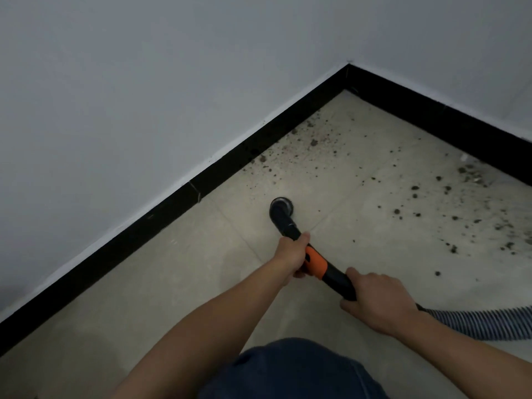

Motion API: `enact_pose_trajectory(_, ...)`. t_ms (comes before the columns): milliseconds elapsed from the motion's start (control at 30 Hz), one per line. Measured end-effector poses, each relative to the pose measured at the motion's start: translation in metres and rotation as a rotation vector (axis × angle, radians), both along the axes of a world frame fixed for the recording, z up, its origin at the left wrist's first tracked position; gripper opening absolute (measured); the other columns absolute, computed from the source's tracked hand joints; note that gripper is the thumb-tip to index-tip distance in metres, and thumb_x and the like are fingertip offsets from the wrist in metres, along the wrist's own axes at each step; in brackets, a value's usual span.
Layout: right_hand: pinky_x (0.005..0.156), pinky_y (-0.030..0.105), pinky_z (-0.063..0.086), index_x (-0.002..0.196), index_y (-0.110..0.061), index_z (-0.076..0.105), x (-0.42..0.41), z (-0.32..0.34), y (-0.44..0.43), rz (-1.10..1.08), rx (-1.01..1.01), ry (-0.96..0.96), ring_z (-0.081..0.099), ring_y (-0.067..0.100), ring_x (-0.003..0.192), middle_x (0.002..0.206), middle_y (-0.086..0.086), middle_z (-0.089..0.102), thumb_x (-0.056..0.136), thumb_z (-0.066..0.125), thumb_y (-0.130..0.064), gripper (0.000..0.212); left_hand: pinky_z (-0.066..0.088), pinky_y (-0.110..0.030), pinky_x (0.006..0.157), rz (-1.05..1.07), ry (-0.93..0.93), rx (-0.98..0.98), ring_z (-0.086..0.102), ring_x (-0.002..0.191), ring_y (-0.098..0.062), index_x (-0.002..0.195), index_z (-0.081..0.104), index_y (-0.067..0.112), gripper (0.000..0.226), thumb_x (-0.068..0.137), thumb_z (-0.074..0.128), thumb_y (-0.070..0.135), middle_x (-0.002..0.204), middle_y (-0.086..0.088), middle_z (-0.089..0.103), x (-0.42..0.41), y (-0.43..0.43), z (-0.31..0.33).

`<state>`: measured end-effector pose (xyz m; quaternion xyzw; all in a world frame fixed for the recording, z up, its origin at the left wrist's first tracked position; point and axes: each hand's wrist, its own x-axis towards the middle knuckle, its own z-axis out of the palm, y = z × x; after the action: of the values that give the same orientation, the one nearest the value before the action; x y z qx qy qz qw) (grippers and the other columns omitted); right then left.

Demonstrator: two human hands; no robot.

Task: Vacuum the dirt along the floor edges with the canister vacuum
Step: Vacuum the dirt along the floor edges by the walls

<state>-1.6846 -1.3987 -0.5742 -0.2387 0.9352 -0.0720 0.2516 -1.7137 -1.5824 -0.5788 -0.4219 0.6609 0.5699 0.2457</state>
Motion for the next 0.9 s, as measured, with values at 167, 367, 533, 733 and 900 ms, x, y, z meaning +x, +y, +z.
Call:
enact_pose_trajectory(167, 0.06, 0.029, 0.038, 0.107, -0.029, 0.042, 0.01, 0.002, 0.031, -0.093, 0.01, 0.001, 0.05, 0.01, 0.07, 0.084, -0.01, 0.053, 0.09, 0.048, -0.053, 0.03, 0.049, -0.03, 0.055, -0.13, -0.015, 0.053, 0.058, 0.086, -0.028, 0.116, 0.043, 0.011, 0.043, 0.097, 0.044, 0.05, 0.113, -0.014, 0.059, -0.007, 0.031, -0.007)
enact_pose_trajectory(367, 0.062, 0.029, 0.037, 0.119, -0.024, 0.046, -0.001, -0.007, -0.008, 0.034, -0.037, 0.002, 0.062, 0.017, 0.083, 0.102, -0.002, 0.066, 0.09, 0.049, -0.052, 0.041, 0.047, -0.03, 0.055, 0.036, -0.009, -0.035, 0.056, 0.08, -0.022, 0.114, 0.043, 0.011, 0.041, 0.097, 0.047, 0.048, 0.101, -0.009, 0.057, 0.006, -0.009, -0.004)
enact_pose_trajectory(533, 0.064, 0.03, 0.037, 0.118, -0.021, 0.048, -0.01, -0.017, -0.065, 0.129, -0.114, -0.012, 0.063, 0.023, 0.087, 0.103, 0.004, 0.066, 0.089, 0.053, -0.049, 0.04, 0.047, -0.032, 0.06, 0.155, -0.027, -0.09, 0.056, 0.086, -0.025, 0.116, 0.042, 0.01, 0.04, 0.096, 0.051, 0.044, 0.108, -0.012, 0.056, 0.012, -0.067, -0.002)
enact_pose_trajectory(733, 0.063, 0.03, 0.037, 0.109, -0.022, 0.048, -0.043, -0.013, -0.057, -0.02, -0.096, 0.031, 0.063, 0.025, 0.084, 0.097, 0.003, 0.065, 0.088, 0.055, -0.047, 0.033, 0.045, -0.031, 0.056, 0.062, 0.054, -0.081, 0.054, 0.082, -0.025, 0.111, 0.042, 0.011, 0.036, 0.098, 0.048, 0.044, 0.101, -0.012, 0.054, -0.043, -0.049, -0.001)
enact_pose_trajectory(900, 0.064, 0.03, 0.044, 0.11, -0.023, 0.049, -0.08, 0.0, -0.02, -0.07, -0.021, 0.094, 0.057, 0.022, 0.073, 0.086, 0.002, 0.059, 0.088, 0.055, -0.049, 0.035, 0.045, -0.032, 0.057, -0.016, 0.049, 0.022, 0.056, 0.081, -0.024, 0.122, 0.045, 0.011, 0.048, 0.097, 0.045, 0.051, 0.1, -0.009, 0.056, -0.084, -0.01, 0.005)
